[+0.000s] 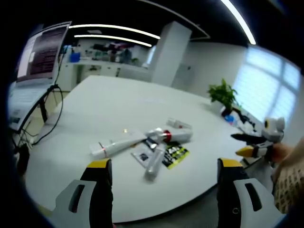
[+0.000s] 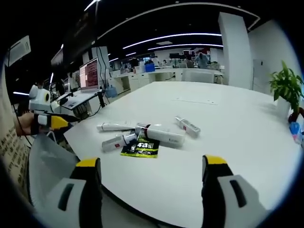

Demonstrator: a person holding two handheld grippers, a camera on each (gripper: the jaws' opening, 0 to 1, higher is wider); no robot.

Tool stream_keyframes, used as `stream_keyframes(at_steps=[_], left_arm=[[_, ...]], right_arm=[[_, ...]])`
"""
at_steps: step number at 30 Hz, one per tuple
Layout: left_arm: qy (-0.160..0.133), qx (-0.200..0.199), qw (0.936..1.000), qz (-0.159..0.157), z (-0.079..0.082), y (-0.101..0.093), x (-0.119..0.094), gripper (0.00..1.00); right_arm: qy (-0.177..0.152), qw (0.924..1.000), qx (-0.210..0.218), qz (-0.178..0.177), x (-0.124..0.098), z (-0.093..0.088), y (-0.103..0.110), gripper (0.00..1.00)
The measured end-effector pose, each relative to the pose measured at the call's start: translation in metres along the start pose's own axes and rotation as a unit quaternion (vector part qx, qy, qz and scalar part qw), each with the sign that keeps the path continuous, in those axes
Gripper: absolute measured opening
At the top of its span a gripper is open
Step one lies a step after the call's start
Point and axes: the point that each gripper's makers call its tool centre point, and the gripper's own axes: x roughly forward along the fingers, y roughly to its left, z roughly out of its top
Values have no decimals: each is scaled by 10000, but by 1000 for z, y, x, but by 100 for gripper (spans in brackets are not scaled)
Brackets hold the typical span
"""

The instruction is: Arrange the skincare products in the storage area until every visible bottle or jar stands upright without overlapping.

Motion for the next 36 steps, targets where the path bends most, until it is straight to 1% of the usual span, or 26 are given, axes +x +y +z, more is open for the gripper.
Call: stream_keyframes(at_steps=[2, 5, 7, 10, 14, 15, 19, 20, 21, 24, 27, 28, 29, 30, 32, 33, 36], left_arm=[[11, -1, 10000, -20, 0, 0, 0, 89], [24, -15, 10000, -39, -1, 0, 0, 89], [25, -31, 10000, -39, -1, 0, 0, 89], [25, -36, 10000, -51, -1, -1, 0, 89], [18, -72, 10000, -62, 0, -1, 0, 89], [18, -77, 10000, -61, -1, 0, 0, 89], [34, -83, 9999, -77, -1, -1, 1, 89], [37, -82, 9999, -81, -1, -1, 1, 88], [54, -87, 9999, -95, -2, -2, 1, 88], [66, -98, 9999, -107, -2, -2, 1, 88], [74, -113, 9999, -107, -2, -1, 1, 88], [78, -116, 9998, -108, -2, -1, 1, 88], [83, -119, 9998, -104, -2, -1, 1, 88], [84, -124, 9998, -102, -2, -1, 1, 88], [82, -148, 9998, -99, -2, 0, 1, 88], [83, -163, 9998, -94, -2, 0, 1, 88], [90, -199, 9997, -89, -3, 1, 1, 88]], right_arm=[[-10, 10000, 57, 12, 1, 1, 0, 87], [-149, 9996, 211, 116, 3, 8, 0, 86], [-175, 9994, 221, 176, 6, 11, 0, 85], [-122, 9993, 165, 297, 13, 12, 1, 85], [-70, 9980, 105, 619, 24, 14, 7, 83], [-38, 9979, 69, 643, 27, 13, 6, 82], [177, 9956, -369, 848, 39, 12, 7, 82], [195, 9953, -386, 870, 40, 12, 7, 81], [246, 9938, -484, 966, 46, 14, 7, 81], [259, 9917, -657, 1074, 55, 20, 5, 80], [340, 9874, -879, 1272, 68, 24, 3, 79], [349, 9869, -892, 1295, 70, 24, 3, 78], [383, 9848, -949, 1405, 76, 26, 3, 79], [388, 9842, -968, 1429, 77, 27, 3, 79], [479, 9806, -1114, 1541, 85, 27, 3, 78], [549, 9775, -1234, 1622, 89, 27, 2, 78], [676, 9722, -1468, 1697, 99, 26, -1, 76]])
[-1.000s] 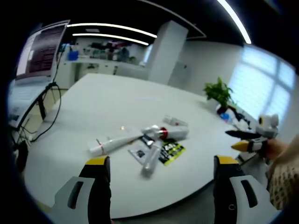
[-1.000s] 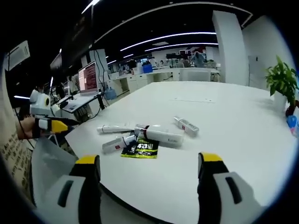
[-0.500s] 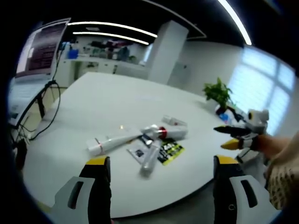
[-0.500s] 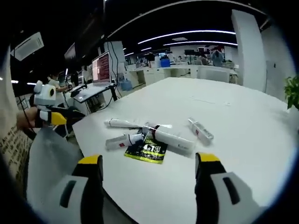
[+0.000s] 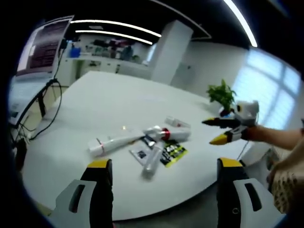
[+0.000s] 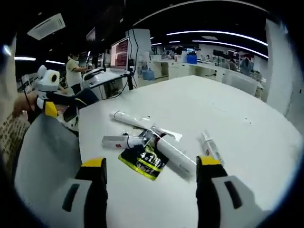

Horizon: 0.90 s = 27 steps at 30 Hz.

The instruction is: Arrange the skincare products in the storage area until every visible bottle or jar stands upright without overlapping.

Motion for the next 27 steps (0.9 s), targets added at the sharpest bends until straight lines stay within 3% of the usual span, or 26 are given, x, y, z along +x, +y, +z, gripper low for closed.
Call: stream_keyframes(at_steps=[10, 18, 22, 27], left_arm=[[70, -79, 9999, 30, -2, 2, 1, 89], [136, -129, 9998, 53, -5, 4, 2, 89], [186, -130, 9997, 55, -6, 4, 3, 89], [196, -175, 9996, 81, -7, 5, 3, 89]], right_arm=[[424, 9976, -450, 306, 34, 2, -25, 73], [875, 9891, -989, 648, 61, -7, -34, 67], [1335, 9745, -1512, 980, 78, -15, -36, 57], [1638, 9580, -1988, 1260, 96, -18, -39, 46]])
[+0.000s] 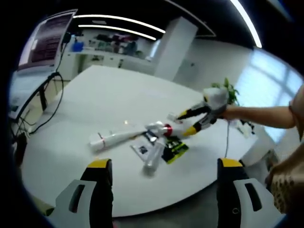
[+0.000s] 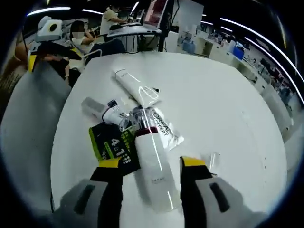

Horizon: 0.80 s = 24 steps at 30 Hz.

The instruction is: Arrange the skincare products in the storage area until every visible bottle or jar stands upright without overlapping.

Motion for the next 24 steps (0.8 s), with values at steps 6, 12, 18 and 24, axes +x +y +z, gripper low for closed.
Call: stream_keyframes(at_steps=[6, 12, 18, 24], left_arm=[[-6, -22, 10000, 36, 0, 2, 0, 89], [-24, -45, 10000, 57, 0, 3, -1, 89], [-28, -48, 10000, 64, 0, 4, 0, 88], [-37, -42, 10000, 75, 0, 4, 0, 88]], right_arm=[[357, 9980, -334, 409, 17, 2, 2, 33], [853, 9904, -703, 833, 30, -3, 7, 28], [1327, 9808, -997, 1023, 35, -6, 8, 29], [1704, 9749, -1010, 1013, 42, -9, 9, 30]])
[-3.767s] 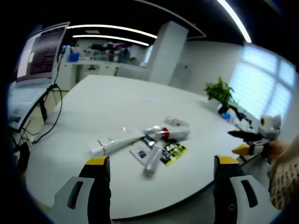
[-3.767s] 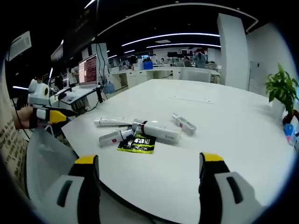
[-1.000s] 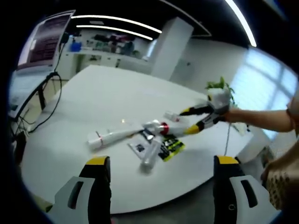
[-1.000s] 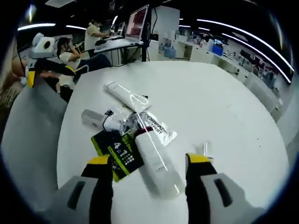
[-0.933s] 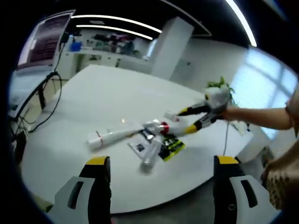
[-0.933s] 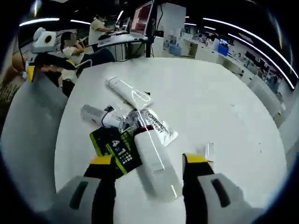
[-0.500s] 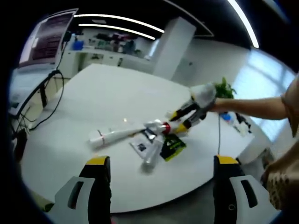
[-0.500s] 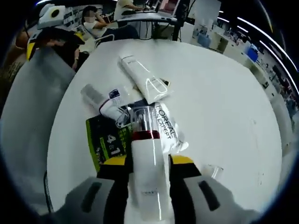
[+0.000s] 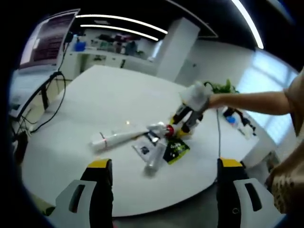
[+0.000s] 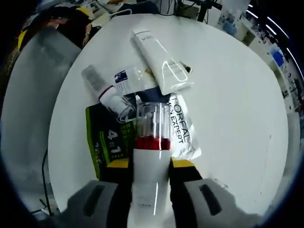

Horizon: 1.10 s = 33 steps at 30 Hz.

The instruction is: Arrange the skincare products in the storage area until every visible bottle or jar stands upright without overlapping.

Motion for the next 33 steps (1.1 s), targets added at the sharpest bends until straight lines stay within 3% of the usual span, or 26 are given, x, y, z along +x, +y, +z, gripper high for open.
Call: stream_keyframes(at_steps=[12, 16, 20, 23, 26, 28, 33], left_arm=[[-58, 47, 10000, -2, 2, 0, 0, 89], [-58, 69, 10000, -12, 2, -1, 0, 89], [-81, 29, 10000, -9, 3, -1, -1, 89], [-95, 6, 10000, 3, 4, -1, -1, 89], [-70, 4, 10000, -8, 4, -3, -1, 89], [-30, 31, 10000, -6, 4, -4, 0, 89], [127, 235, 9996, -49, 1, -11, 2, 89]], right_arm=[[-380, 9984, -12, -423, -7, 0, 2, 27], [-769, 9937, 416, -702, -20, 4, -2, 27], [-1191, 9841, 976, -885, -36, 4, -3, 27], [-1457, 9736, 1385, -1080, -47, 1, -4, 27], [-1929, 9484, 2159, -1290, -58, -1, -5, 27], [-2157, 9348, 2449, -1405, -64, -3, -4, 27], [-2395, 9106, 2848, -1796, -77, -14, 4, 27]])
